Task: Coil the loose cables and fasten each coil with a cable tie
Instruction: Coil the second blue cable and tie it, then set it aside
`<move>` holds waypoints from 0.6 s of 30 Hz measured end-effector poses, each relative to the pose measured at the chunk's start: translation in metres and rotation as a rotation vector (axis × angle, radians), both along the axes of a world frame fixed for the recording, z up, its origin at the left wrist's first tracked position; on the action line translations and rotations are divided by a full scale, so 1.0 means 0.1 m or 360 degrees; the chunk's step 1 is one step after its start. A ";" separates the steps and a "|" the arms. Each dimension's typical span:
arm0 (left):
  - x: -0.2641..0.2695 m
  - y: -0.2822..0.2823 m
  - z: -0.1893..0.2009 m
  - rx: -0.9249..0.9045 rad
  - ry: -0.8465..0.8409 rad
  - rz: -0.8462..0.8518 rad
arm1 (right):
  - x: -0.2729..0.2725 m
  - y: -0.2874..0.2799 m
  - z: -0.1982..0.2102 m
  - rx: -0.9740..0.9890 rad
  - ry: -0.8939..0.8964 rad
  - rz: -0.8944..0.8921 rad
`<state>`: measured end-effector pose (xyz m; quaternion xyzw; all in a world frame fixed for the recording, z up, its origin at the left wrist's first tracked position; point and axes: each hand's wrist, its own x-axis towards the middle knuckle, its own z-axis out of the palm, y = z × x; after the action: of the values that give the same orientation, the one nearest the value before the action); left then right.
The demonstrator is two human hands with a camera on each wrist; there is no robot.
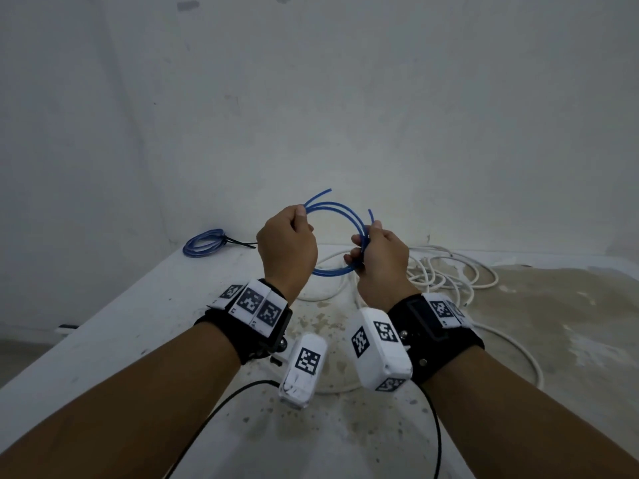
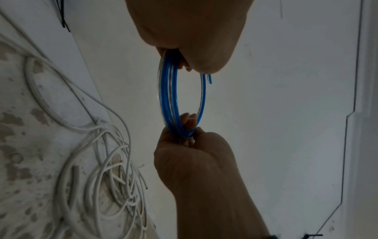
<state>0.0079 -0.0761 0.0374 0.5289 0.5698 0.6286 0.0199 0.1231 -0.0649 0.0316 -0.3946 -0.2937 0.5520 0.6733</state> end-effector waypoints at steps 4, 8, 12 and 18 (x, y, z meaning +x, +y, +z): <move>-0.01 0.03 -0.01 -0.0028 -0.0067 -0.0004 | 0.04 0.03 0.03 0.0076 -0.0097 -0.0035; -0.03 0.10 0.00 -0.0101 -0.0335 -0.0096 | 0.04 0.01 0.00 0.0210 -0.0412 0.0010; 0.05 0.03 0.02 -0.0013 -0.0123 -0.0159 | 0.00 0.01 -0.06 0.0202 -0.0456 0.0003; -0.01 0.01 -0.05 -0.0045 -0.0018 -0.0190 | 0.06 0.06 0.00 0.0132 -0.0178 -0.0104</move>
<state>0.0069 -0.0750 0.0324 0.5581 0.5460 0.6211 0.0681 0.1295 -0.0585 0.0314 -0.4059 -0.3404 0.4942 0.6893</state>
